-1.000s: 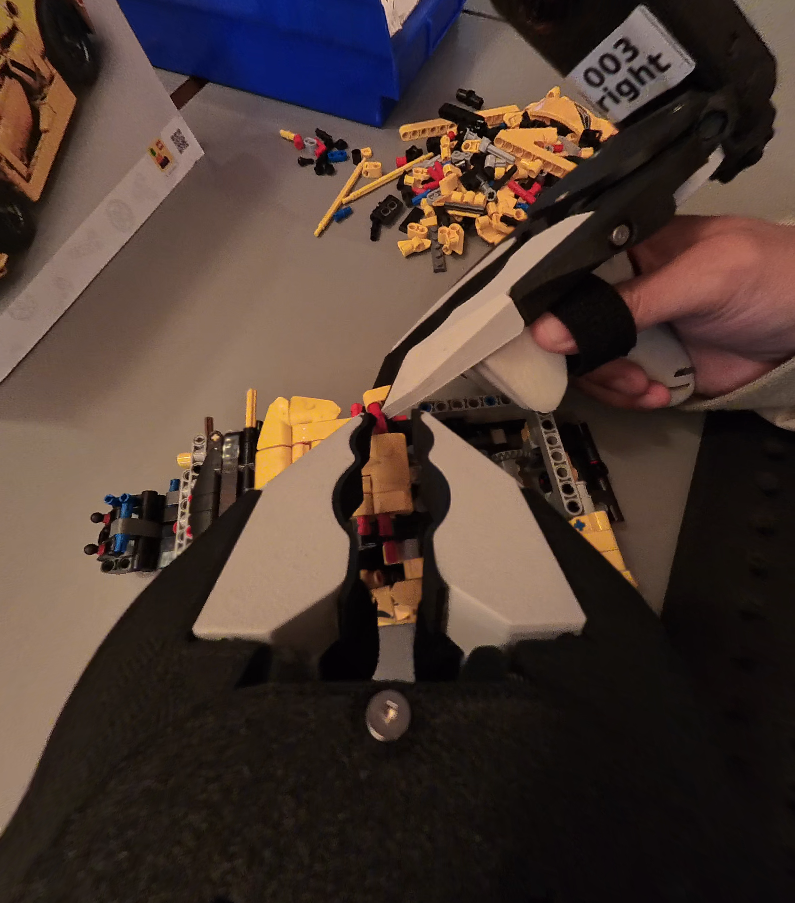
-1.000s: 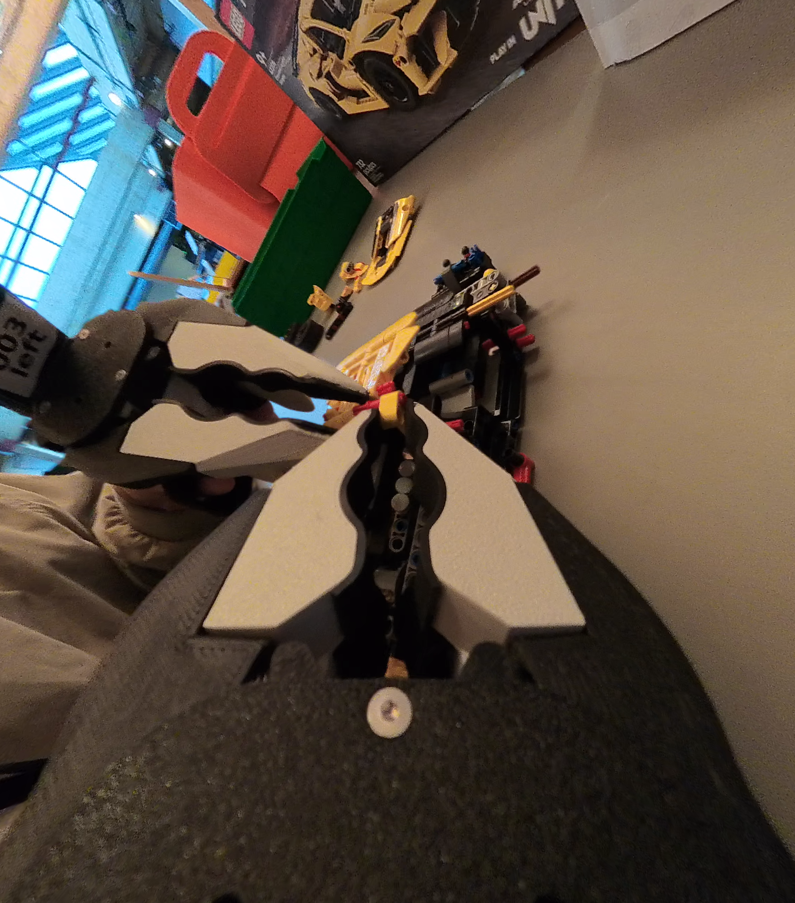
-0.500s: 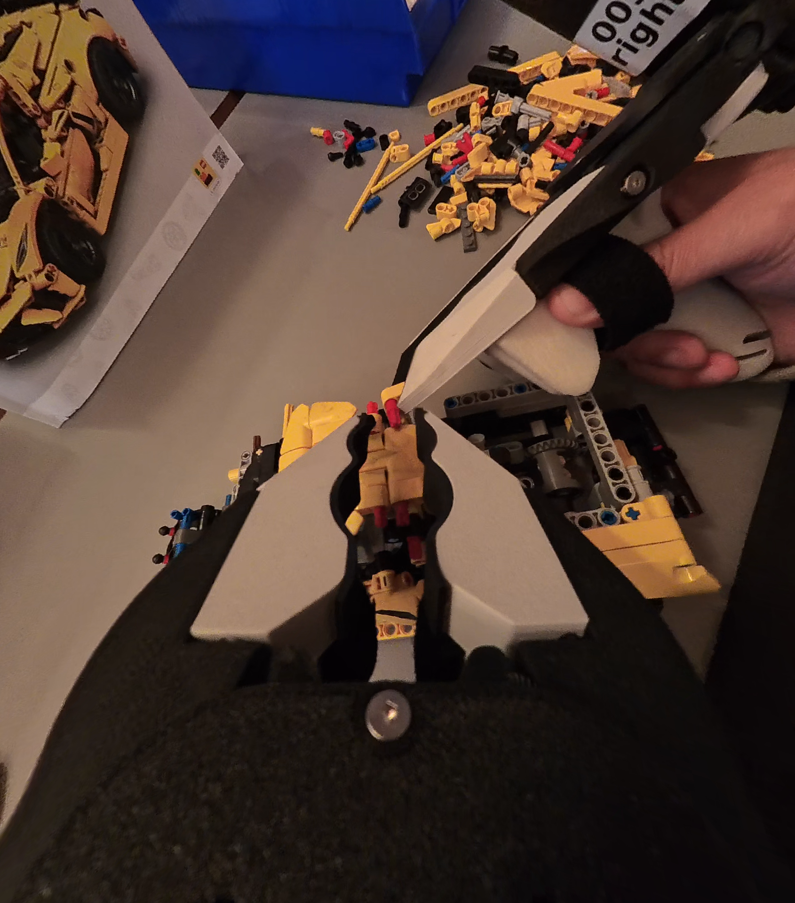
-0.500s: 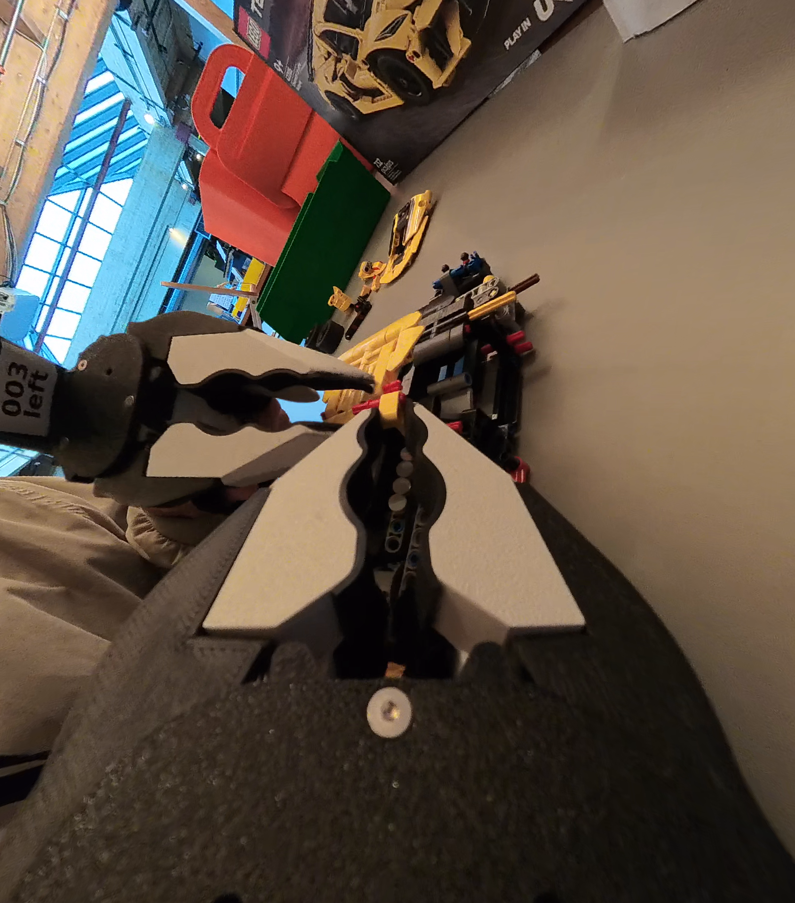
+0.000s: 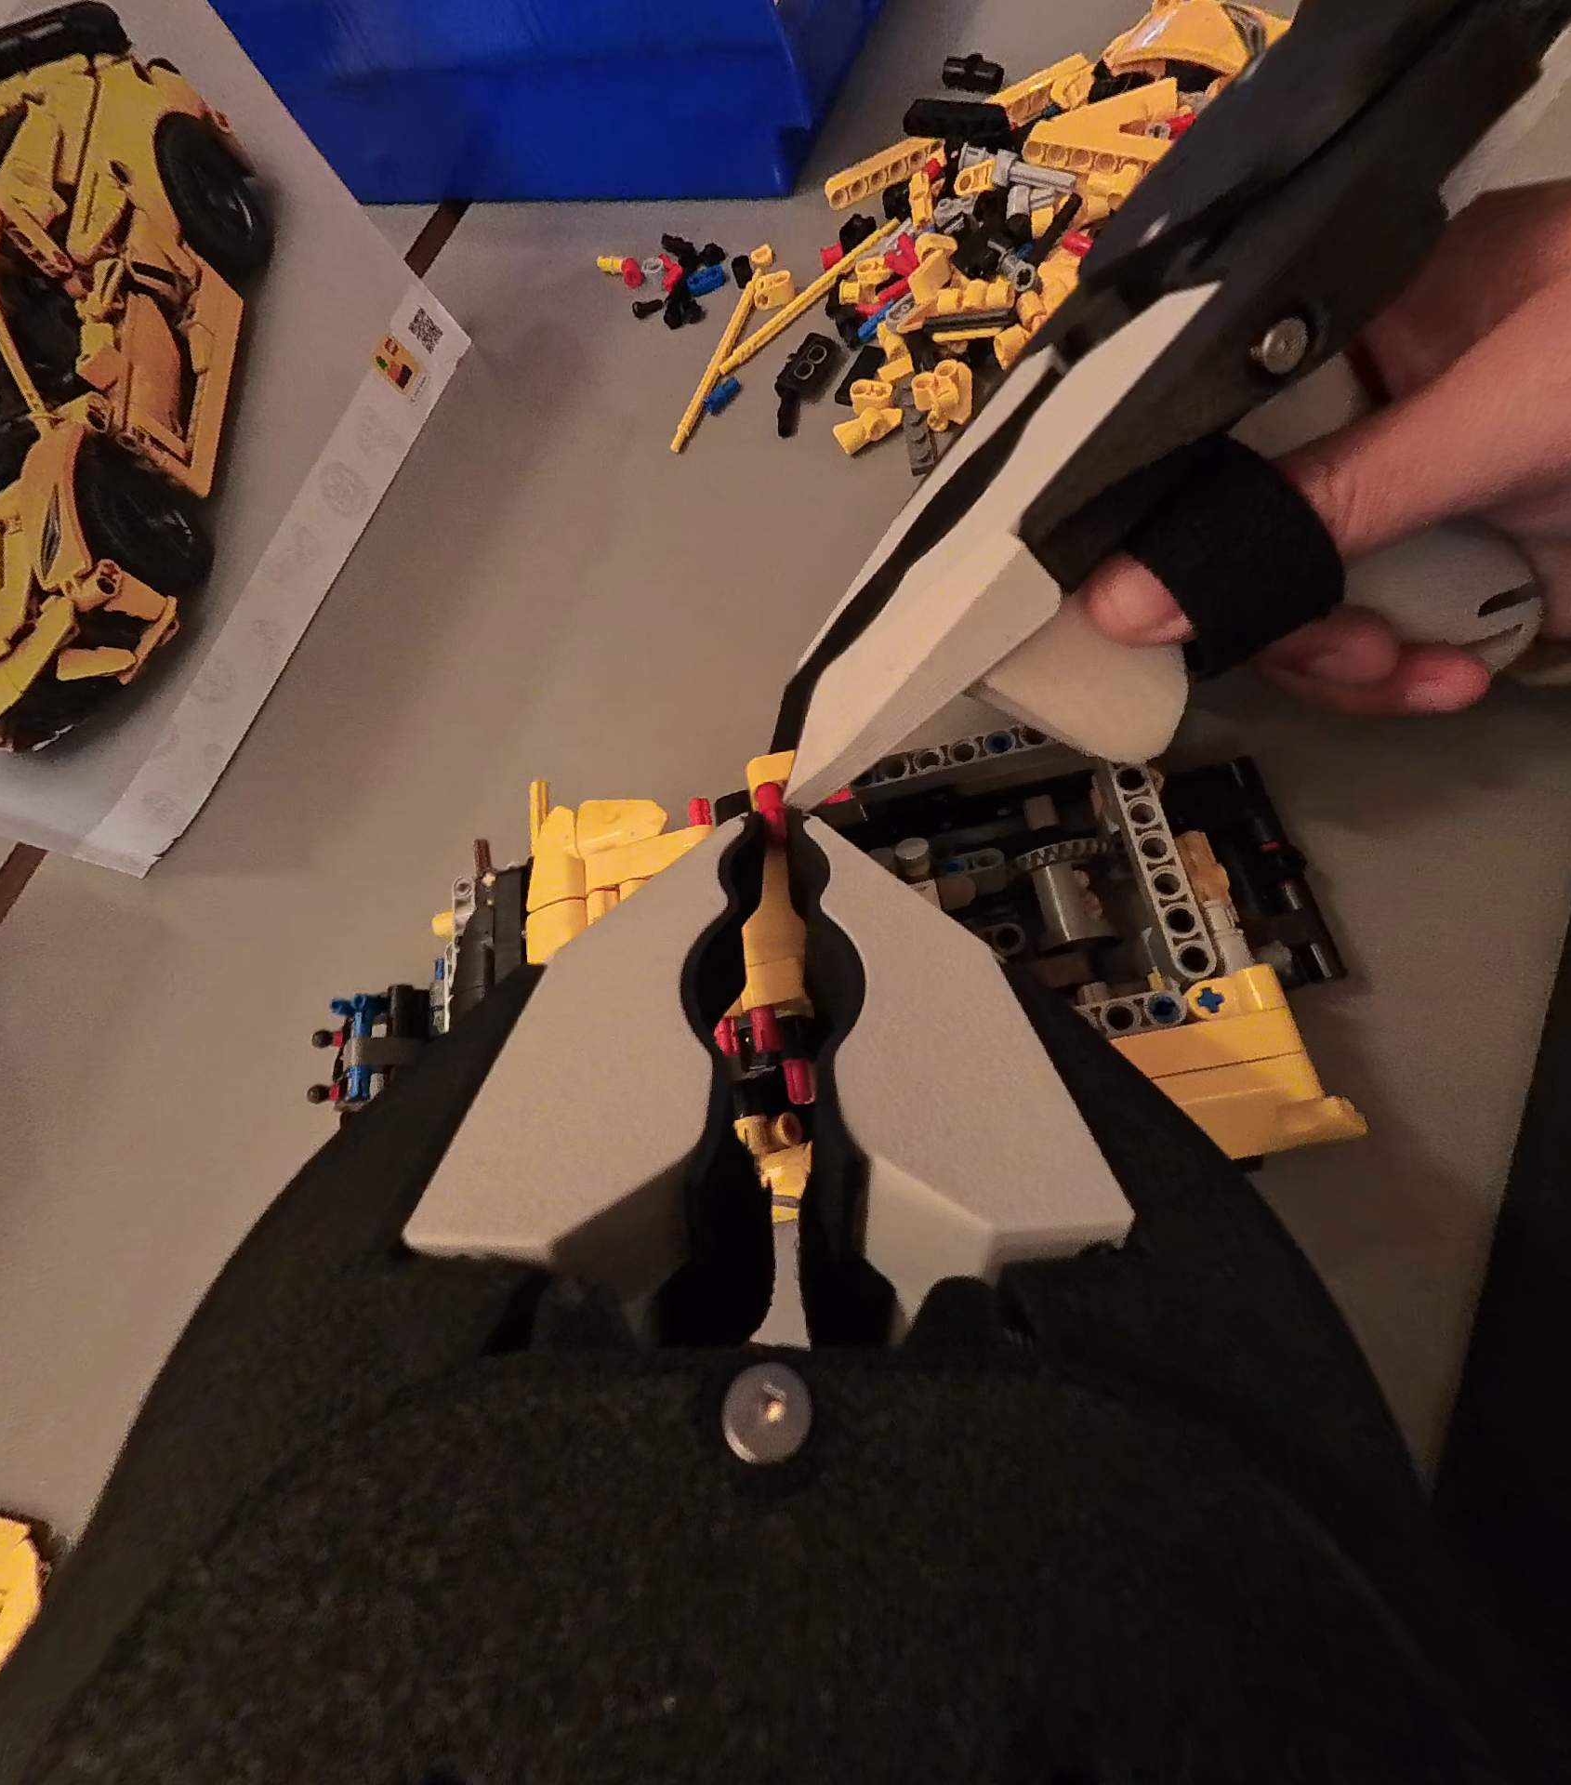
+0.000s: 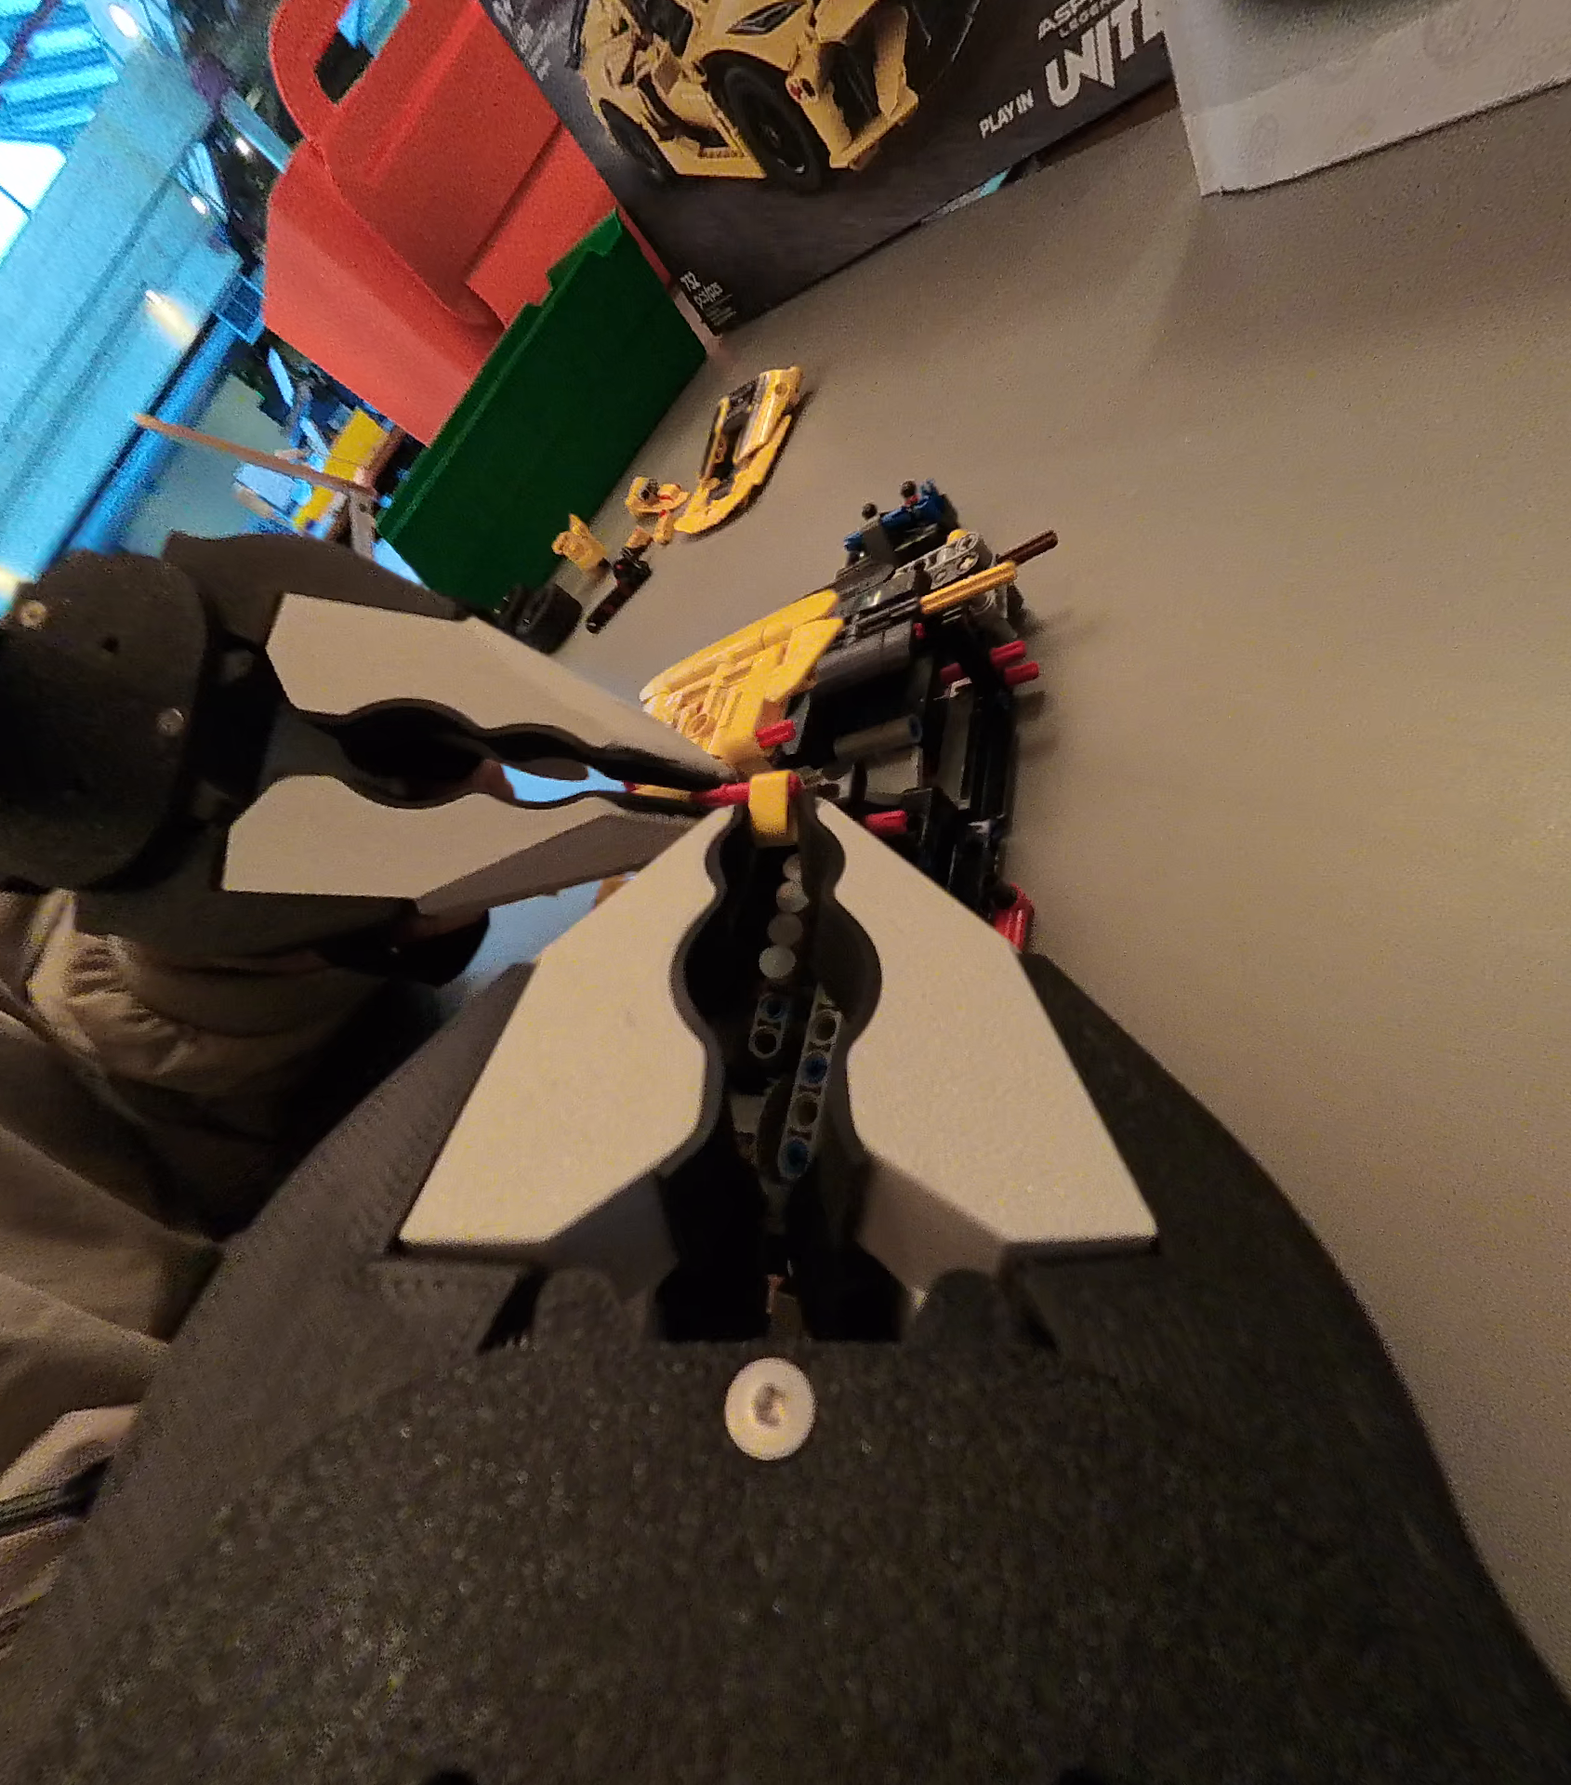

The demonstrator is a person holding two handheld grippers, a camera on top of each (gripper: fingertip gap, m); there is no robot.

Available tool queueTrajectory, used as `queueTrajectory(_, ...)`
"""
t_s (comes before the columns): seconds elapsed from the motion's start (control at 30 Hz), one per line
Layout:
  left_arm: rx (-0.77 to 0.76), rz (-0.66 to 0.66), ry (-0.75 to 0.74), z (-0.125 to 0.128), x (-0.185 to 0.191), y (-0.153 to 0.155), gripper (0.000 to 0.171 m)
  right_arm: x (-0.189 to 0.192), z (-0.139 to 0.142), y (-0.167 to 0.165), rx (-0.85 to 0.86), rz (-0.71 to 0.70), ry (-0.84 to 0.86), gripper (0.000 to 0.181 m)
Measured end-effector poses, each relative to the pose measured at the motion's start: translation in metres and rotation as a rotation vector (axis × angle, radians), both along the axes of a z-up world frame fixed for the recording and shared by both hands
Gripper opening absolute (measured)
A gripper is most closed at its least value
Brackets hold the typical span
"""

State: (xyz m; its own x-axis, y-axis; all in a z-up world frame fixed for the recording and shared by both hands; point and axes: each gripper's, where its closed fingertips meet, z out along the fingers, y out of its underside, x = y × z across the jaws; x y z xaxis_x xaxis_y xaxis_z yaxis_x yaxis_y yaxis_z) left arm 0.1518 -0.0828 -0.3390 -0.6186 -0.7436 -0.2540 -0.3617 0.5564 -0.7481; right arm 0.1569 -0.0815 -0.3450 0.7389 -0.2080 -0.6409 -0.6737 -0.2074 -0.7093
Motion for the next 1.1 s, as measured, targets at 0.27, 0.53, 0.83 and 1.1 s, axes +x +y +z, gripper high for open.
queueTrajectory(0.27,0.114,-0.004,-0.07,0.001,-0.001,0.003,0.003,0.0,0.0,0.001,-0.014,-0.007,0.007,0.006)
queueTrajectory(0.53,0.076,-0.026,-0.134,0.024,-0.015,0.001,0.002,0.025,-0.001,-0.018,-0.003,-0.12,0.025,0.008)
queueTrajectory(0.83,-0.247,-0.139,-0.075,0.034,-0.012,0.012,0.003,0.019,-0.001,-0.012,-0.09,-0.074,-0.149,0.007)
queueTrajectory(1.1,-0.251,-0.444,0.272,-0.006,-0.067,0.018,0.003,0.019,0.001,-0.009,-0.208,-0.101,-0.404,0.007)
